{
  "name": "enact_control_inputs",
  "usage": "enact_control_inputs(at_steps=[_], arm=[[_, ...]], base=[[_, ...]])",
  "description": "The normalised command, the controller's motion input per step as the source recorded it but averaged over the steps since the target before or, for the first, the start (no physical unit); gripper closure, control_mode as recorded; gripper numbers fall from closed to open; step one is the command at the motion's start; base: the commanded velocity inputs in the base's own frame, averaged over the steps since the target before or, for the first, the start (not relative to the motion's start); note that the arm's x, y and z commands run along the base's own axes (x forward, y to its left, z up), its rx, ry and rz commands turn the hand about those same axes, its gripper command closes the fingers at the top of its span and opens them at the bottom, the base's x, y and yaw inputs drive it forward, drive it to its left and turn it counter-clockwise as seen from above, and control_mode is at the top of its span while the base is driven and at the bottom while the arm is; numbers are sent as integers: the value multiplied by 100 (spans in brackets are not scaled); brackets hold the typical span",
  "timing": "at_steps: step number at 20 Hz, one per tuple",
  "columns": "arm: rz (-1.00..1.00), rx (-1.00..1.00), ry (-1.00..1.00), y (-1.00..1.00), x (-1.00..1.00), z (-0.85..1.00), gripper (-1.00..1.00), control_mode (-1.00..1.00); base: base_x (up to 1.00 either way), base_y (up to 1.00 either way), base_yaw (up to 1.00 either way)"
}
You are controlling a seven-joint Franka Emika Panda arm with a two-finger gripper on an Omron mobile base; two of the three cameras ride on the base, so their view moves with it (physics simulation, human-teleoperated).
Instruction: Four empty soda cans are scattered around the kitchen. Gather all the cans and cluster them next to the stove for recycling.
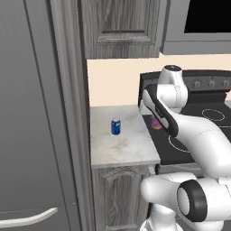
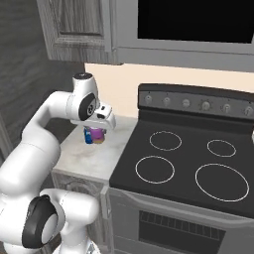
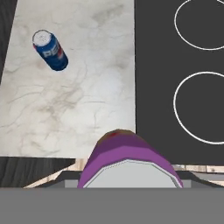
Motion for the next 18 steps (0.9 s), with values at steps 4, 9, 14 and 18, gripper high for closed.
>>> enact_control_inputs(at_steps=[4,9,14,18], arm=[[0,0,0,0,0,0,100,100],[0,0,0,0,0,0,100,100],[1,0,0,-3,6,-3,100,-100],[5,0,0,-16,30,-21,100,-100]], base=[[33,-22,7],[33,-18,6],[26,-14,5],[0,0,0]])
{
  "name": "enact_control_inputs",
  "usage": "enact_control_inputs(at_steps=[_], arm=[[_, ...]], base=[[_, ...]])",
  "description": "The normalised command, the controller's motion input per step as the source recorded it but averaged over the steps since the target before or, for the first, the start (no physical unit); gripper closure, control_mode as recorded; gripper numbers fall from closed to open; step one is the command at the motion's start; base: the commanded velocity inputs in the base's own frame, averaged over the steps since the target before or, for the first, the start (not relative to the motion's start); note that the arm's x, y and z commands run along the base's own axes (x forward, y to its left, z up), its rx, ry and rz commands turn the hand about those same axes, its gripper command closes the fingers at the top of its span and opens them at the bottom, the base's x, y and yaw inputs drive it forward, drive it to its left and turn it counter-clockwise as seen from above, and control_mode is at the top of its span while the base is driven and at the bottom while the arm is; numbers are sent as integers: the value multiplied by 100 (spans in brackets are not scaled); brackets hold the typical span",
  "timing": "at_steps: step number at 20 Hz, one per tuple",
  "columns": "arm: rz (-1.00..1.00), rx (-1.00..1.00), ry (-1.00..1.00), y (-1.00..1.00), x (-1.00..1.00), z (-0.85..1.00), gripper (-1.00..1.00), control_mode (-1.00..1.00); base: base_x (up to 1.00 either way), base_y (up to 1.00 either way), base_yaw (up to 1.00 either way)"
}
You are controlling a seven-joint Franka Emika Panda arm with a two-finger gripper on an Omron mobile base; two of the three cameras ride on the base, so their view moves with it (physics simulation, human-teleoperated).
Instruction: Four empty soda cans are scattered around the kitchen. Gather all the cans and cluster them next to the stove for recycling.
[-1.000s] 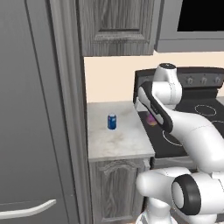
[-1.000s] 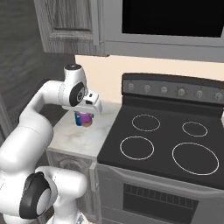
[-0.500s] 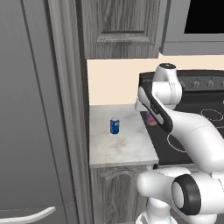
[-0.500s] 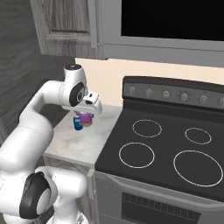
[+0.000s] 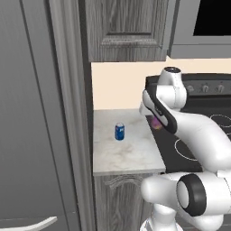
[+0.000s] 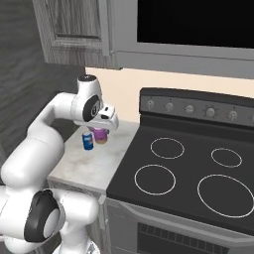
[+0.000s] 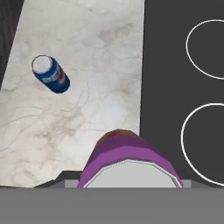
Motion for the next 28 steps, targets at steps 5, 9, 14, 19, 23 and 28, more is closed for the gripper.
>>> enact_control_inputs(at_steps=[5,9,14,19,23,28], arm=[[4,0,0,-9,27,-29,100,-100],[4,0,0,0,32,-33,100,-100],[2,0,0,0,33,-32,100,-100],[0,0,0,0,24,-23,100,-100],[0,0,0,0,16,-20,100,-100],[0,-2,0,0,8,-22,100,-100]], base=[[0,0,0],[0,0,0],[0,0,0],[0,0,0],[0,0,0],[0,0,0]])
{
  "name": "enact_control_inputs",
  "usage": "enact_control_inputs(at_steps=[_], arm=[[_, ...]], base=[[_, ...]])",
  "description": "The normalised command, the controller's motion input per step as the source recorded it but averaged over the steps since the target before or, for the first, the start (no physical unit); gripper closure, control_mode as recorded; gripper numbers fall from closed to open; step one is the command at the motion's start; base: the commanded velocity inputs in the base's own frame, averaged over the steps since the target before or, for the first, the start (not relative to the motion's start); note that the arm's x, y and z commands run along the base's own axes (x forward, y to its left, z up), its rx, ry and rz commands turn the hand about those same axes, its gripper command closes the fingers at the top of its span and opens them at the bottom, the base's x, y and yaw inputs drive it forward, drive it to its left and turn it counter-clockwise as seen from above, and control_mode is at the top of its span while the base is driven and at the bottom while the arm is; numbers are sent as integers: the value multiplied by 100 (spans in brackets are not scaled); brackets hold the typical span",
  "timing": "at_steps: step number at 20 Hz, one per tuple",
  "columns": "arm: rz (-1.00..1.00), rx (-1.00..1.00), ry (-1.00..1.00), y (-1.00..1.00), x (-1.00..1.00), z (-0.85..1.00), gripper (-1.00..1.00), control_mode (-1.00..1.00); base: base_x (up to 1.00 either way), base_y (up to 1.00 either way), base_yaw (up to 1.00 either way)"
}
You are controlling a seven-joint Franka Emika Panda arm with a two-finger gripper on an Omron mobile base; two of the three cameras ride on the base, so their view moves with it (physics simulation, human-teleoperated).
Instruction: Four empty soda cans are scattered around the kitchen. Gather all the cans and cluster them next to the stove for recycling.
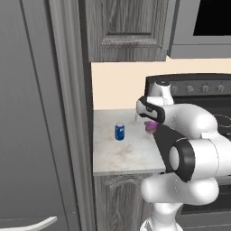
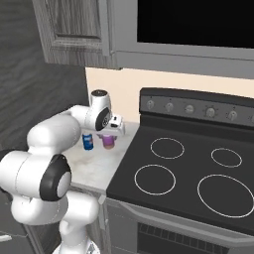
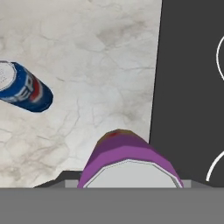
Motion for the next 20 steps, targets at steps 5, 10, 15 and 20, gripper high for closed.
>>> enact_control_inputs(at_steps=[5,10,15,20], arm=[[0,-4,0,0,2,-24,100,-100],[0,-3,0,0,1,-20,100,-100],[0,0,0,0,1,-15,100,-100],[0,0,0,0,3,-13,100,-100]], base=[[0,0,0],[0,0,0],[0,0,0],[0,0,0]])
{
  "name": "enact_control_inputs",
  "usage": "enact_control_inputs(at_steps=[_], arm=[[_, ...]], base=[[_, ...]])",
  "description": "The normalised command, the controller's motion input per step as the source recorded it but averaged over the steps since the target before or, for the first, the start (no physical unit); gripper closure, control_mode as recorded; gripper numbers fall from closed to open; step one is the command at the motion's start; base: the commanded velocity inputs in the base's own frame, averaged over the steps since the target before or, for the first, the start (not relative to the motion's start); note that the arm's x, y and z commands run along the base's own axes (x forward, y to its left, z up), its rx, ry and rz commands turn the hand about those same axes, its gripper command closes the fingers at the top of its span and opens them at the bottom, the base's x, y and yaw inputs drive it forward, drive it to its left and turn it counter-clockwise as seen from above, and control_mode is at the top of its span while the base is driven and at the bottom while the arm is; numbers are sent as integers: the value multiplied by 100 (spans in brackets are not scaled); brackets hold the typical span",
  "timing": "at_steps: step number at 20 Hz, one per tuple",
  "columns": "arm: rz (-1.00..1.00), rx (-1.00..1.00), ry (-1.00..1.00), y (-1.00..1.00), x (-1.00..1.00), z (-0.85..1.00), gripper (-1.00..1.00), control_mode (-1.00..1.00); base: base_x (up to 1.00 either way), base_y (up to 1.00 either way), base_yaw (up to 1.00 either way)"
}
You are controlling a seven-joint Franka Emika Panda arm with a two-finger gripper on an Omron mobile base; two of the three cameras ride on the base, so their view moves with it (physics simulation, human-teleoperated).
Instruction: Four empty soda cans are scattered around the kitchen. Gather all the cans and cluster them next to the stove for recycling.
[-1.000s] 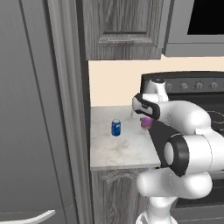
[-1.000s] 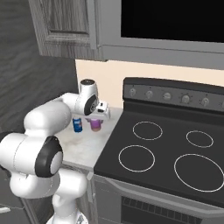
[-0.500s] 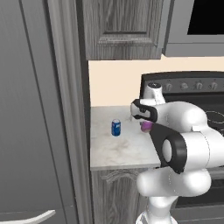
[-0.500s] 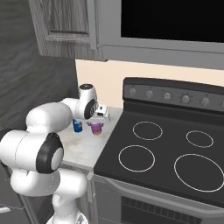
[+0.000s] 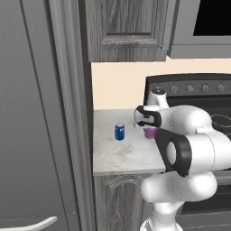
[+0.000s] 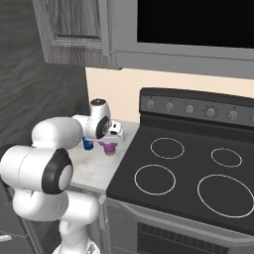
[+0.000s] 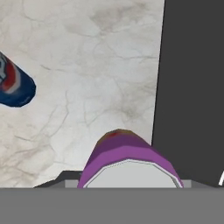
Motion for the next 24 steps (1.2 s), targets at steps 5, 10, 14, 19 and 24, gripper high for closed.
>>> enact_control_inputs(at_steps=[5,10,14,19,24], arm=[[0,0,0,0,5,-14,100,-100],[0,0,0,0,8,-15,100,-100],[0,0,0,0,8,-15,100,-100],[0,0,0,0,7,-14,100,-100],[0,0,0,0,6,-13,100,-100]], base=[[0,0,0],[0,0,0],[0,0,0],[0,0,0],[0,0,0]])
